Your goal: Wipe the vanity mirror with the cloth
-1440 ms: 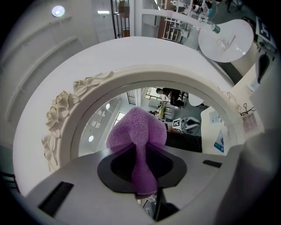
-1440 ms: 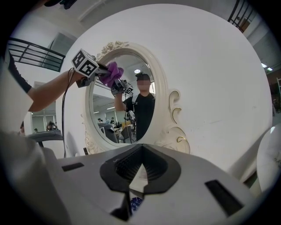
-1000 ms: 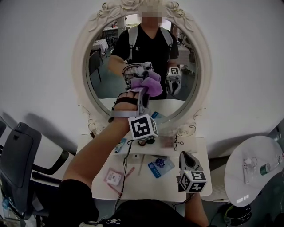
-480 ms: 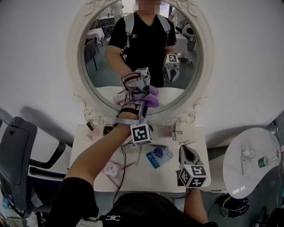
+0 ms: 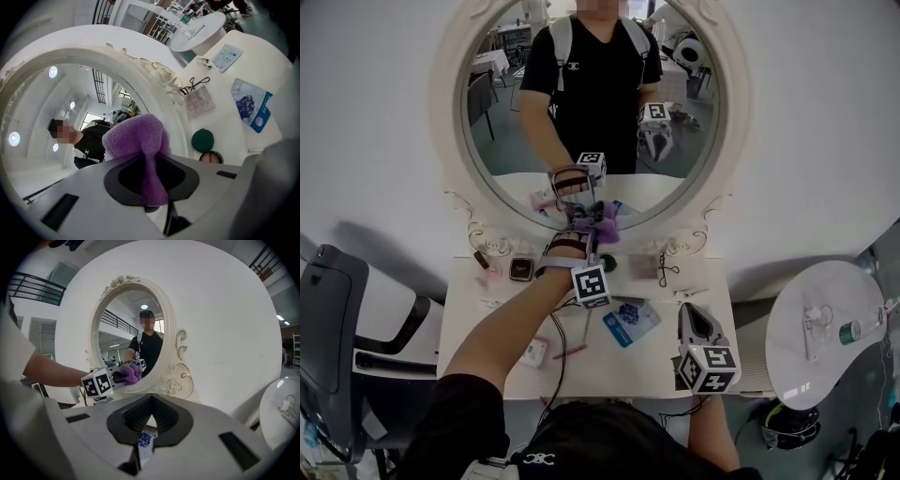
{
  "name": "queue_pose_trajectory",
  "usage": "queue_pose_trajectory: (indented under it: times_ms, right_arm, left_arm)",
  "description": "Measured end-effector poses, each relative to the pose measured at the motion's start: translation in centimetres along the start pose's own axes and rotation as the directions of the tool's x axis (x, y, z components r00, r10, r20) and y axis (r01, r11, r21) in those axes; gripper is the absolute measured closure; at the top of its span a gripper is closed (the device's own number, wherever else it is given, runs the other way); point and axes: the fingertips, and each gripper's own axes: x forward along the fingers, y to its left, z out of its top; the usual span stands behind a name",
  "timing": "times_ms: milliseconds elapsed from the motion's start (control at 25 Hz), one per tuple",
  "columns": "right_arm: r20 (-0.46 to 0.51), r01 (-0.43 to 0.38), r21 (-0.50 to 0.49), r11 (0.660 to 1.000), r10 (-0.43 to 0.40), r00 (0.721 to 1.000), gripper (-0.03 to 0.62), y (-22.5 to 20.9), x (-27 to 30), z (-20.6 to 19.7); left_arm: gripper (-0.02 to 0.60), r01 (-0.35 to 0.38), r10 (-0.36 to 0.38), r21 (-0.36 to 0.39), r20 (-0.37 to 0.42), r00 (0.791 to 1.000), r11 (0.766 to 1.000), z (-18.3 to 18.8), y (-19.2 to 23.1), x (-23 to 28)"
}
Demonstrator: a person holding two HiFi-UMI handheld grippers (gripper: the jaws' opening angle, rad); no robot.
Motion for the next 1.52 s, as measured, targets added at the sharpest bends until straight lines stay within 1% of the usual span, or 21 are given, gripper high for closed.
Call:
queue_pose_trajectory:
  times_ms: [120,200,280,320,360,400,440,480,560,640,680,720,760,800,960,1040,1120,1160,1280,1320,1520]
  right_arm:
    - [0.000,-0.004,-0.004,1.000,0.004,1.000,0.583,0.3,0.0,0.0]
    - [-0.001,-0.010,-0.006,1.000,0.010,1.000,0.583,0.5,0.0,0.0]
    - [-0.002,-0.017,-0.006,1.000,0.017,1.000,0.583,0.7,0.0,0.0]
    - [-0.003,-0.022,-0.007,1.000,0.022,1.000,0.583,0.8,0.1,-0.1]
    - [-0.003,-0.028,-0.009,1.000,0.028,1.000,0.583,1.0,0.2,0.0]
    - [-0.001,-0.037,-0.012,0.999,0.037,0.999,0.583,1.2,0.4,0.1]
    - [0.002,-0.046,-0.014,0.999,0.046,0.999,0.583,1.4,0.5,0.2]
    - [0.005,-0.055,-0.014,0.998,0.055,0.998,0.583,1.7,0.7,0.4]
    - [0.013,-0.069,-0.013,0.998,0.069,0.998,0.583,2.2,1.1,0.6]
    - [0.016,-0.084,-0.015,0.996,0.084,0.996,0.583,2.7,1.4,0.8]
    - [0.017,-0.093,-0.017,0.996,0.093,0.995,0.583,3.1,1.5,0.8]
    - [0.017,-0.103,-0.019,0.995,0.103,0.995,0.583,3.5,1.7,0.8]
    - [0.017,-0.112,-0.021,0.994,0.112,0.994,0.583,3.8,1.9,0.9]
    - [0.018,-0.120,-0.022,0.993,0.120,0.993,0.583,4.1,2.1,0.9]
    - [0.024,-0.138,-0.019,0.990,0.139,0.990,0.583,4.7,2.5,1.0]
    - [0.028,-0.146,-0.016,0.989,0.146,0.989,0.583,4.9,2.8,1.1]
    - [0.034,-0.153,-0.014,0.988,0.154,0.988,0.583,5.1,3.1,1.3]
    - [0.038,-0.157,-0.015,0.987,0.158,0.987,0.583,5.3,3.2,1.5]
    - [0.044,-0.169,-0.020,0.985,0.170,0.984,0.583,5.8,3.4,1.8]
    - [0.044,-0.172,-0.021,0.985,0.173,0.984,0.583,6.0,3.4,1.8]
    - [0.050,-0.161,-0.016,0.987,0.162,0.986,0.583,5.6,3.3,1.8]
  left_arm:
    - [0.509,0.020,-0.019,-0.038,0.010,1.000,0.999,0.0,-0.1,-0.1]
    - [0.509,0.025,-0.023,-0.084,0.024,0.999,0.996,0.1,-0.1,-0.4]
    - [0.509,0.030,-0.022,-0.183,0.043,0.999,0.983,0.2,0.3,-1.3]
    - [0.509,0.031,-0.019,-0.255,0.052,0.998,0.966,0.2,0.8,-2.0]
    - [0.509,0.030,-0.010,-0.338,0.060,0.998,0.941,0.2,1.6,-2.8]
    - [0.509,0.028,0.002,-0.427,0.069,0.998,0.904,0.0,2.7,-3.7]
    - [0.509,0.030,0.013,-0.519,0.079,0.997,0.854,-0.2,3.9,-4.5]
    - [0.509,0.036,0.023,-0.607,0.089,0.996,0.794,-0.5,5.1,-5.4]
    - [0.508,0.049,0.050,-0.754,0.108,0.993,0.656,-1.2,7.9,-7.1]
    - [0.509,0.042,0.103,-0.849,0.113,0.988,0.526,-2.1,11.0,-8.8]
    - [0.509,0.033,0.135,-0.882,0.109,0.985,0.471,-2.7,12.7,-9.6]
    - [0.509,0.022,0.166,-0.906,0.102,0.981,0.422,-3.5,14.3,-10.5]
    - [0.509,0.008,0.198,-0.924,0.090,0.976,0.382,-4.3,15.9,-11.3]
    - [0.509,-0.011,0.232,-0.937,0.074,0.970,0.349,-5.2,17.6,-12.1]
    - [0.509,-0.142,0.368,-0.955,-0.038,0.929,0.260,-9.5,23.5,-15.3]
    - [0.508,-0.201,0.409,-0.955,-0.098,0.907,0.218,-11.8,25.6,-16.7]
    - [0.509,-0.246,0.426,-0.951,-0.146,0.893,0.189,-13.7,26.9,-17.4]
    - [0.509,-0.252,0.424,-0.952,-0.160,0.892,0.171,-14.4,27.2,-17.5]
    - [0.508,-0.223,0.402,-0.970,-0.167,0.900,0.094,-16.1,27.8,-17.4]
    - [0.508,-0.216,0.399,-0.973,-0.169,0.901,0.077,-16.4,28.1,-17.4]
    - [0.509,-0.193,0.399,-0.980,-0.162,0.903,0.039,-16.7,29.2,-16.8]
